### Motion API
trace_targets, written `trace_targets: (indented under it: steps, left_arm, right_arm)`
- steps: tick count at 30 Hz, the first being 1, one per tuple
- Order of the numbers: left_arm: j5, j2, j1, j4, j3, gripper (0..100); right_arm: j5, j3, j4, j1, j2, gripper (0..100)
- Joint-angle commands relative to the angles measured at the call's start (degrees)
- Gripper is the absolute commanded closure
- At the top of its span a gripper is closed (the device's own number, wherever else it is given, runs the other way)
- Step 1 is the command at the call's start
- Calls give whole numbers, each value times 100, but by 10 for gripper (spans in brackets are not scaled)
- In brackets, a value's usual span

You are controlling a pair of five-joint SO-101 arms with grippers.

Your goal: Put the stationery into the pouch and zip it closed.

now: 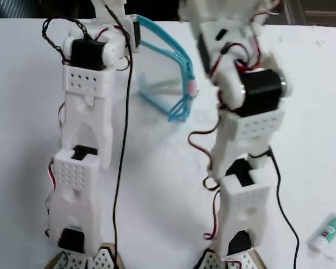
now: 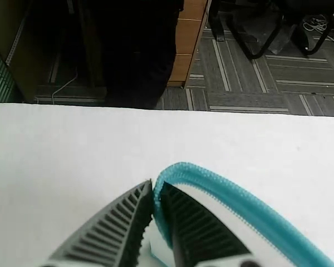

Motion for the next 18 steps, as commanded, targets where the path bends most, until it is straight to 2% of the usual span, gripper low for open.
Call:
trace_targets:
  steps: [1,18]
  left_arm:
    - [70,163,13,35,9,978]
    - [70,154,-13,26,9,978]
  right_arm:
    - [-35,62,-154,-242,75,981]
    - [-158,62,374,-171,1429,981]
